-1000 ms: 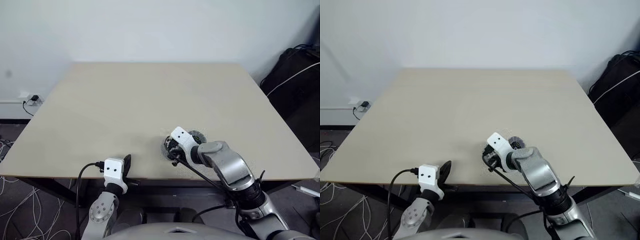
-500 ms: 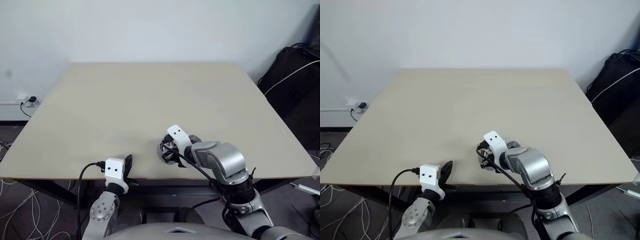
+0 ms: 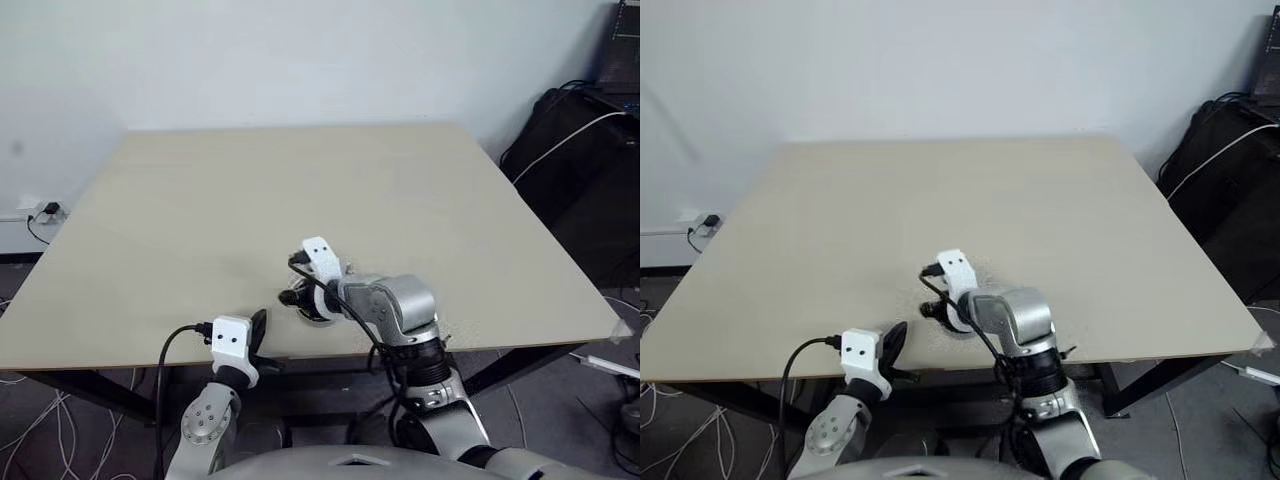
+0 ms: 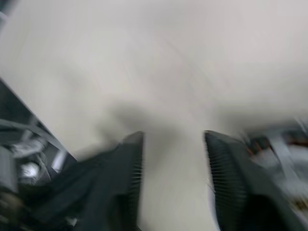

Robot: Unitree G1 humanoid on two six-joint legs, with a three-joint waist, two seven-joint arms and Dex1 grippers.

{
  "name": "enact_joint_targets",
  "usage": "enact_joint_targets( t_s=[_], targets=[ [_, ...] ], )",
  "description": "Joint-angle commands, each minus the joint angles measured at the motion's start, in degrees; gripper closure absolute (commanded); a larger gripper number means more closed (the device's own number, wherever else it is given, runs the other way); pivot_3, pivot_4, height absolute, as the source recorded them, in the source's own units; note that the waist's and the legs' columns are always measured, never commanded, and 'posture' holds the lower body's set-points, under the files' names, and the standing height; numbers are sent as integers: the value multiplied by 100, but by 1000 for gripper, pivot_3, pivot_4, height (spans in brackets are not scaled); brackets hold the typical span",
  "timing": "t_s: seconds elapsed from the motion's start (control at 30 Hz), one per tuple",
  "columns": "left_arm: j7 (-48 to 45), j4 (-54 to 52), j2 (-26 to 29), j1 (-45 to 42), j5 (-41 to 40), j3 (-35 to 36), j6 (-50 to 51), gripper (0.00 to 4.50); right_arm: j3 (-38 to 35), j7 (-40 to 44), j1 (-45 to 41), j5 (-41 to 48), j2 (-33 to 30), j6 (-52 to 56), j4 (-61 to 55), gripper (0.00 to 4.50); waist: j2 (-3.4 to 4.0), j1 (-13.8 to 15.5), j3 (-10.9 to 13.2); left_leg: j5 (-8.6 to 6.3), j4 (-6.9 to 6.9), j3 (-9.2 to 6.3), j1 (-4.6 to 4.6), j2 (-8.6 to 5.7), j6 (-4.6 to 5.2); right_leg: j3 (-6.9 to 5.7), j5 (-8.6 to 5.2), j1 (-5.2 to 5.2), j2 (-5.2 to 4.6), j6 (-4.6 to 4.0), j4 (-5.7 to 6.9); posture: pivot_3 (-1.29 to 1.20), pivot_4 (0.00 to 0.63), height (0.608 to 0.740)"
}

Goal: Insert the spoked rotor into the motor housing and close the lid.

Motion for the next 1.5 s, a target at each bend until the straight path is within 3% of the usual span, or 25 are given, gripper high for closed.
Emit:
enact_joint_targets(
  t_s=[0.03, 0.13, 0.27, 0.37, 0.4, 0.73, 0.9, 0.97, 1.23, 1.5],
  targets=[
    [6, -257, 23, -14, 1, -2, -17, 4500, -626, -127, -351, 366, 368, -369, -171, 2151, 2, 8, 1, -1, 0, -4, 0, -8, -1, 1, 0, 3, -3, -1, 0, 0, 0, 740],
    [-1, -292, 38, -5, 3, -11, 3, 4500, -734, -339, -389, 404, 288, -1121, -431, 2335, 6, -8, 3, -2, -6, -1, -2, -13, 0, 6, 0, -1, -7, -1, -6, 0, 0, 740],
    [-9, -306, 59, 18, 3, -27, -12, 4500, -555, -1025, -195, -385, -248, -2867, -672, 3399, 19, -22, 6, -1, -22, 2, -2, -8, -2, 8, -2, -14, -6, -3, -3, 0, 0, 740],
    [-12, -297, 74, 19, 0, -37, -22, 4500, -881, -1487, 86, -630, -509, -3303, -755, 4396, 15, 0, 2, 3, -28, 0, -1, -9, 0, 7, -3, -13, -6, -5, -4, 0, 0, 740],
    [-15, -293, 78, 20, -2, -40, -25, 4500, -887, -1555, 201, -729, -636, -3421, -797, 4455, 10, 8, -1, 5, -29, 0, -1, -9, 3, 7, -3, -12, -6, -5, -5, 0, 0, 740],
    [-49, -289, 235, -69, 13, 34, -26, 4500, -516, -1665, 2345, -1775, -2168, -3360, -1789, 4455, 22, 35, 0, 12, -30, 14, 0, 0, 23, 16, -12, -7, -14, -7, -9, 0, 0, 740],
    [-55, -321, 305, -153, 40, 91, -62, 4500, 173, -10, 3089, -1283, -3538, -2897, -2461, 4455, 20, 46, 8, 12, -15, 18, 13, 13, 24, 11, -29, 12, -16, 23, -10, 0, 0, 740],
    [-78, -341, 342, -192, 36, 92, -29, 4500, 80, 596, 3257, -768, -3803, -2957, -2782, 4455, 7, 52, 19, 12, -6, 16, 18, 14, 26, 9, -31, 23, -17, 24, -12, 0, 0, 740],
    [-160, -360, 424, -283, 17, 68, 83, 4500, -319, 1173, 3161, 234, -3631, -3368, -2979, 4455, -25, 121, 38, -4, 15, 17, 20, 25, -1, 7, -26, 36, -16, 34, -13, 0, 0, 740],
    [-133, -420, 420, -270, 25, 111, 176, 4500, -51, 1297, 2764, 475, -3553, -3476, -2634, 4455, -34, 216, 43, -7, 12, 17, 12, 24, 9, 7, -17, 29, -16, 46, -23, 0, 0, 740]
  ],
)
